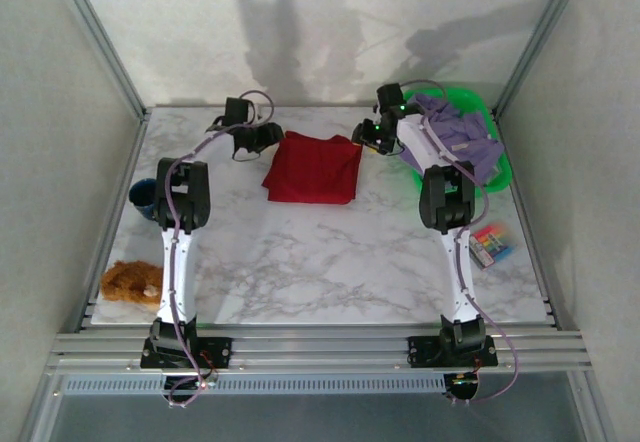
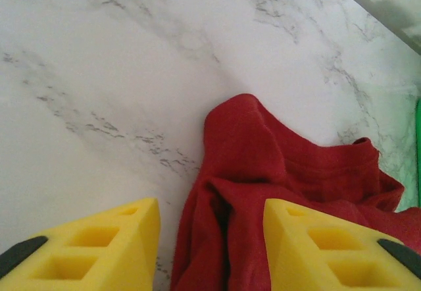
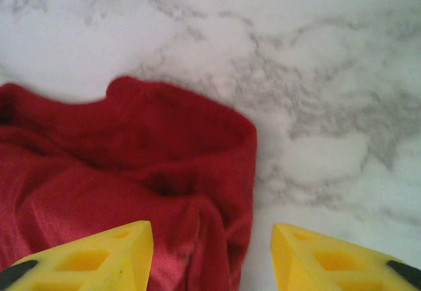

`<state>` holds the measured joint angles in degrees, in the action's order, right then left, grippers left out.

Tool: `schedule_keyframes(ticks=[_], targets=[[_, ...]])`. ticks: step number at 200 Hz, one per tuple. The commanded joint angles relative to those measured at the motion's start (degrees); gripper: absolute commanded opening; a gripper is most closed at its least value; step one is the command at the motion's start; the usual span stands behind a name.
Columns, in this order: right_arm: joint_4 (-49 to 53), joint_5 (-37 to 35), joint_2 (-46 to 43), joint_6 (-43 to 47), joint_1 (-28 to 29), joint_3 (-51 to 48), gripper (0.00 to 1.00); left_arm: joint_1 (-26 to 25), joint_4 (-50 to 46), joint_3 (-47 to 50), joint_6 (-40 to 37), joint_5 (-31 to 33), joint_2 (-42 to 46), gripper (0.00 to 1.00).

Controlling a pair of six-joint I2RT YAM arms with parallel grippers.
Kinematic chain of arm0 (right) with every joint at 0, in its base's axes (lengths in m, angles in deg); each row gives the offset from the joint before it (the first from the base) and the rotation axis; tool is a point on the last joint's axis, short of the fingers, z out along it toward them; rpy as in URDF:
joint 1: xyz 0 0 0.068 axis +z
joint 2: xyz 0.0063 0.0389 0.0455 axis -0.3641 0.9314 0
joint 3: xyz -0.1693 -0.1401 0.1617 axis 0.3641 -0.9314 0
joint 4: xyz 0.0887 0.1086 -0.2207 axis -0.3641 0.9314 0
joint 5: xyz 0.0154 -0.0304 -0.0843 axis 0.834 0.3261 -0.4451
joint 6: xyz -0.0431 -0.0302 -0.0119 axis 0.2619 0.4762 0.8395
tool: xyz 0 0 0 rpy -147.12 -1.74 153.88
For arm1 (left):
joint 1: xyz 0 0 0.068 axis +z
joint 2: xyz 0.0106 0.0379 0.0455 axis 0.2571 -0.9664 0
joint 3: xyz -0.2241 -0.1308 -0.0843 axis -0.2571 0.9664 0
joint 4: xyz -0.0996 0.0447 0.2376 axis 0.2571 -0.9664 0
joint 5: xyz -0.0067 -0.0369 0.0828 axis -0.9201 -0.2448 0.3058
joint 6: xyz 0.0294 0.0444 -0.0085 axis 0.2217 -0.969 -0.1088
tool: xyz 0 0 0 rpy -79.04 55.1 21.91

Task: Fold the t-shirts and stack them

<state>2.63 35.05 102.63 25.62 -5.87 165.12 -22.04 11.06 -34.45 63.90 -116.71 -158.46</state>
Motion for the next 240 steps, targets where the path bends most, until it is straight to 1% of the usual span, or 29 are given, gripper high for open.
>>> schedule_keyframes(ticks=[1, 28, 41, 61, 73, 83, 92, 98, 119, 123, 143, 165, 194, 240], targets=[[0.26, -0.07, -6.43, 0.47, 1.14, -4.75, 0.53, -0.31, -0.28, 0.75, -2.07, -0.79, 4.31, 0.48], [-3.03, -1.72, -12.59, 0.25, 2.7, -13.43, 0.53, -2.01, -0.37, 5.28, -3.64, 2.59, 9.74, 0.48], [-4.62, -2.36, -16.0, -0.58, 3.06, -17.23, 0.53, -3.68, -1.84, 6.53, -3.81, 4.53, 12.12, 0.48], [-6.27, -3.23, -20.97, -1.77, 2.93, -22.22, 0.53, -7.83, -4.39, 8.29, -4.79, 10.4, 15.7, 0.47], [-6.41, -3.68, -23.41, -1.71, 2.8, -24.34, 0.53, -11.04, -7.38, 8.05, -6.17, 15.81, 16.42, 0.44], [-5.71, -4.0, -25.05, -1.58, 2.63, -25.28, 0.53, -13.4, -9.38, 7.98, -6.1, 20.24, 16.08, 0.37], [-5.06, -4.41, -26.33, -1.18, 2.53, -26.12, 0.53, -15.01, -9.72, 8.61, -5.31, 21.13, 15.5, 0.29], [-4.63, -4.7, -27.22, -1.01, 2.37, -26.71, 0.53, -16.07, -9.94, 9.07, -4.8, 21.97, 14.96, 0.22], [-4.28, -4.49, -30.84, -1.51, 1.55, -29.65, 0.54, -20.01, -10.7, 9.15, -4.55, 27.48, 12.84, 0.02], [-4.41, -4.03, -31.62, -1.86, 1.3, -30.21, 0.53, -20.72, -11.01, 8.79, -4.66, 28.68, 12.33, 0.0], [-4.64, -3.46, -35.13, -2.44, 0.71, -32.09, 0.53, -23.78, -13.82, 5.65, -4.97, 32.32, 8.8, 0.0], [-3.07, -4.01, -36.97, -1.66, 0.34, -32.29, 0.53, -25.11, -16.41, 3.44, -5.3, 35.56, 5.06, 0.0], [-2.67, -3.53, -38.8, -1.91, -0.27, -33.76, 0.53, -24.82, -17.28, 3.93, -5.67, 37.41, 2.38, 0.0], [-1.6, -3.77, -40.16, -1.21, -0.44, -34.45, 0.53, -21.23, -15.62, 6.22, -5.63, 35.71, 0.7, 0.0]])
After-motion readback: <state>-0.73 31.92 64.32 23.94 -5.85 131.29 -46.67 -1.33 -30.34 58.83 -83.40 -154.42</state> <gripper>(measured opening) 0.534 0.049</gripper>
